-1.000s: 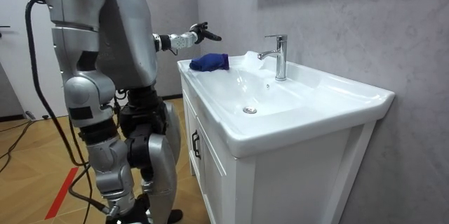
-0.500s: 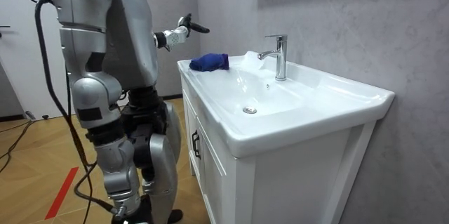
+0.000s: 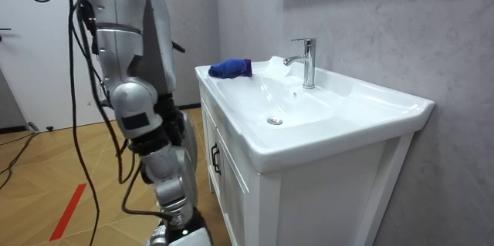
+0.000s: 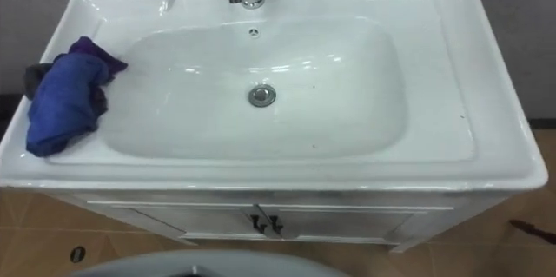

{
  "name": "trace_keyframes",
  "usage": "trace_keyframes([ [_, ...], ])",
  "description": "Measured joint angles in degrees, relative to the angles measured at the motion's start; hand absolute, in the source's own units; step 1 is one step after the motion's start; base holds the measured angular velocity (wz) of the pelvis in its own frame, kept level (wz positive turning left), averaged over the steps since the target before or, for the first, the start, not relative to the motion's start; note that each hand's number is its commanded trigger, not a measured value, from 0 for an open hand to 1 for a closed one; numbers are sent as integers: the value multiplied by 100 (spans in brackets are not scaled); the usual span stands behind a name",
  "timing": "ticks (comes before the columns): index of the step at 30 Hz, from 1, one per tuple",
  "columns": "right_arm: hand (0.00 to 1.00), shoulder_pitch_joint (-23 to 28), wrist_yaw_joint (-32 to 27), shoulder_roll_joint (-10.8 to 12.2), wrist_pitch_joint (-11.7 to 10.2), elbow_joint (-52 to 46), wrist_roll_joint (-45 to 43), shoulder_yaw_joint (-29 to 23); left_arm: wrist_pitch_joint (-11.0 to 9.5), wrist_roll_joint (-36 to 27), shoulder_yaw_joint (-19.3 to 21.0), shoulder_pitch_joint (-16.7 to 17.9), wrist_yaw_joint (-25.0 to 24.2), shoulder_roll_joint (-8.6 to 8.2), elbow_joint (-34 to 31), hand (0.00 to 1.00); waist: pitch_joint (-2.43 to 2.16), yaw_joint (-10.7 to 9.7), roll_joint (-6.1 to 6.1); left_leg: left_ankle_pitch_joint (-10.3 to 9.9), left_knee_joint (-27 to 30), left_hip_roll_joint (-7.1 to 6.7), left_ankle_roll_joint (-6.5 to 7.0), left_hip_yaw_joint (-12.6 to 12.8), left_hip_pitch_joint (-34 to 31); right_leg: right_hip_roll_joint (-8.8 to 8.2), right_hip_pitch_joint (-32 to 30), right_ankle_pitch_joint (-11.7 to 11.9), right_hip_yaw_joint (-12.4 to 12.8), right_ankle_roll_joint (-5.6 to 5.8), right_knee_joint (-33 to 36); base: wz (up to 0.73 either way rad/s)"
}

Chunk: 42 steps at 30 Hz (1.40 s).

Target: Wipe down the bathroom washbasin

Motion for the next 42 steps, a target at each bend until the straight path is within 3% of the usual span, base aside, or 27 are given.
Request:
trace_keyframes([
  [3,0,-19,-24,-19,-3,-9,-2,3,2,-31,209,-1,130,39,196,0,22,109,-34,10,8,-24,16,-58,-18,-25,5,-28,-75,11,21,13],
  [5,0,-24,-35,-47,-2,-9,-5,3,-6,-145,289,5,131,90,516,0,4,183,8,12,9,-37,20,-61,-31,-40,-7,-37,-75,20,15,4],
  [8,0,-52,-35,-66,-4,-12,-14,0,0,-447,300,114,118,152,1103,0,-15,174,36,23,9,-76,39,-125,-68,-75,-14,-52,-144,40,21,12],
  [14,0,-72,-25,-155,-12,-20,-117,-7,10,-428,266,504,102,157,2057,0,-24,157,-43,28,21,-71,46,-131,-82,-69,-3,-49,-168,41,19,3],
  [17,0,-108,17,-226,-7,-7,-216,-2,7,-96,-202,758,77,39,2562,0,-25,66,-77,28,17,-74,47,-151,-82,-77,9,-49,-203,41,22,6],
  [19,0,-119,27,-208,-12,19,-232,-1,20,240,-547,983,48,-204,2676,0,-9,-59,-128,28,32,-84,47,-207,-82,-94,44,-56,-295,43,28,16],
  [21,0,-143,38,-206,-8,79,-240,-1,23,525,-926,1082,12,-333,2835,0,5,-160,-196,28,49,-88,47,-223,-96,-100,77,-74,-335,44,14,17],
  [25,0,-180,150,-219,-4,127,-106,306,128,1050,-1941,1082,-286,-592,3251,0,30,-279,-314,26,42,-81,49,-233,-88,-118,77,-101,-330,40,44,2],
  [28,0,-261,152,-203,-5,298,-83,393,169,1144,-2446,1072,-558,-811,3417,0,31,-436,-328,27,40,-85,50,-220,-79,-105,73,-101,-304,40,115,0],
  [34,0,-284,93,-194,-7,413,145,479,200,1181,-2727,1075,-894,-844,3453,0,44,-628,-354,29,41,-86,52,-203,-72,-110,78,-101,-290,40,113,0],
  [40,0,-333,239,-155,-11,656,177,502,245,1194,-2773,1039,-1441,-871,3754,0,64,-658,-416,29,32,-88,53,-183,-20,-116,126,-116,-276,47,102,0],
  [42,0,-316,356,-136,-9,763,240,515,309,1187,-2774,1016,-1631,-879,3903,0,92,-676,-462,26,44,-98,54,-188,20,-135,171,-155,-285,56,82,6],
])
